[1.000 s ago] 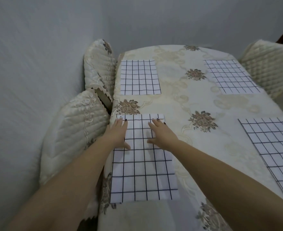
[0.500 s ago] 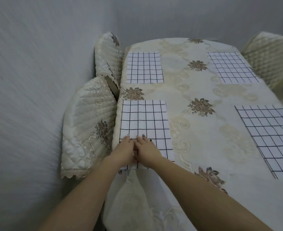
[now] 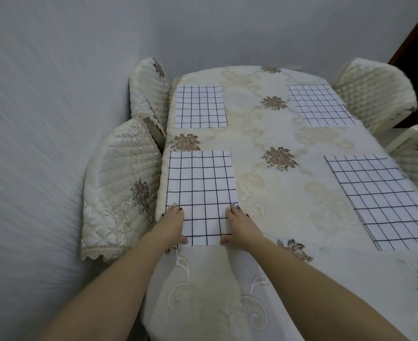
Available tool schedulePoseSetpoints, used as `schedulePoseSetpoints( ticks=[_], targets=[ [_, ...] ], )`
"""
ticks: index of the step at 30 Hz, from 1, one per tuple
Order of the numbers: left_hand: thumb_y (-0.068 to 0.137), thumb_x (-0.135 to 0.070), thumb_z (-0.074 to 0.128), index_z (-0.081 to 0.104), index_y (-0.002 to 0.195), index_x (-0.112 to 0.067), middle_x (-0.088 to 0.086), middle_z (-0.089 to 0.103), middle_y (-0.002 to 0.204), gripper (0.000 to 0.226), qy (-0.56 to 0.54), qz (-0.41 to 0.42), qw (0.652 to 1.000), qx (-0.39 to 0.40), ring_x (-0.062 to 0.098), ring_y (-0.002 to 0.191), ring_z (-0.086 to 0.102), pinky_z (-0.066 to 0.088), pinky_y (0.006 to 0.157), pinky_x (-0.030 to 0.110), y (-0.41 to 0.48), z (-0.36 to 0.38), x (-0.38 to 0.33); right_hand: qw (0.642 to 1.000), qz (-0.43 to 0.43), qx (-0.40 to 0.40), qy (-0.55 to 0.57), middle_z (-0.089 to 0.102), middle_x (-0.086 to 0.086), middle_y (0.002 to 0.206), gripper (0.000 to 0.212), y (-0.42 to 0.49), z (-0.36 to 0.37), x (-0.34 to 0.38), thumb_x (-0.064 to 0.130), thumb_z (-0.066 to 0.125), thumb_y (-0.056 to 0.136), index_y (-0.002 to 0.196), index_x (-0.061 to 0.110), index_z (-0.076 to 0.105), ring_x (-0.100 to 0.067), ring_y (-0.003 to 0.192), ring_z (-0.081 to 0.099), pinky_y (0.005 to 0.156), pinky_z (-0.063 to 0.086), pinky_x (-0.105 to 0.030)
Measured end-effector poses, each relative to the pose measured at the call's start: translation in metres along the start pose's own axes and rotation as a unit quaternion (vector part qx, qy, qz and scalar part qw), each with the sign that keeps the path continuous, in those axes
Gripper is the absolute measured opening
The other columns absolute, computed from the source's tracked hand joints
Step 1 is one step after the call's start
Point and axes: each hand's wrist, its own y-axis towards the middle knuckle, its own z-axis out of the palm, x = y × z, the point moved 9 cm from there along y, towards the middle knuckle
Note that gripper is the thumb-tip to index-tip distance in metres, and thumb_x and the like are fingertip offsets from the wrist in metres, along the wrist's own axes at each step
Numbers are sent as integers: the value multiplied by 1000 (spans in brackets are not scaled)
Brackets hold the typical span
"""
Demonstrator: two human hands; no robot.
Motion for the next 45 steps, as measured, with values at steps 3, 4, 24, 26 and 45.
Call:
schedulePoseSetpoints(
  ticks=[3, 4, 24, 26, 45],
  targets=[
    [87, -28, 66, 44, 130, -1, 18, 43, 140, 55, -119, -74, 985, -96, 30, 126, 45, 44, 99, 37, -8, -16, 17, 985, 71, -90, 132, 33, -10, 152, 72, -16, -23, -16, 33, 67, 86, 143, 5, 33, -25, 141, 30, 109, 30, -35],
    [89, -23, 63, 52, 118, -2, 17, 53, 126, 38, -146, -103, 974, -141, 29, 108, 55, 49, 85, 35, -13, -22, 26, 972, 108, -127, 169, 45, -13, 142, 61, -23, -30, -27, 29, 65, 88, 138, 3, 41, -27, 133, 41, 103, 36, -34],
    [86, -1, 48, 54, 103, -1, 16, 61, 103, 18, -162, -208, 953, -146, 28, 86, 56, 40, 65, 32, -42, -2, 56, 934, 261, -105, 219, 63, -16, 90, 9, -37, 8, -73, 12, 60, 78, 83, 6, 57, -27, 84, 60, 65, 38, -24],
    [86, -2, 50, 55, 103, -2, 16, 62, 103, 18, -161, -207, 955, -142, 31, 92, 59, 42, 65, 32, -42, 0, 57, 936, 259, -103, 214, 59, -14, 85, 7, -38, 10, -72, 11, 58, 78, 79, 8, 52, -24, 76, 53, 65, 37, -24],
    [95, -40, 51, 64, 102, -17, 1, 65, 107, 27, -606, -51, 785, -119, 18, 102, 60, 50, 95, 40, -53, -22, -83, 764, 210, -239, 562, 59, -2, 113, 26, -111, -36, -95, 48, 50, 92, 106, 26, 54, -22, 106, 58, 96, 48, -49]
  ],
)
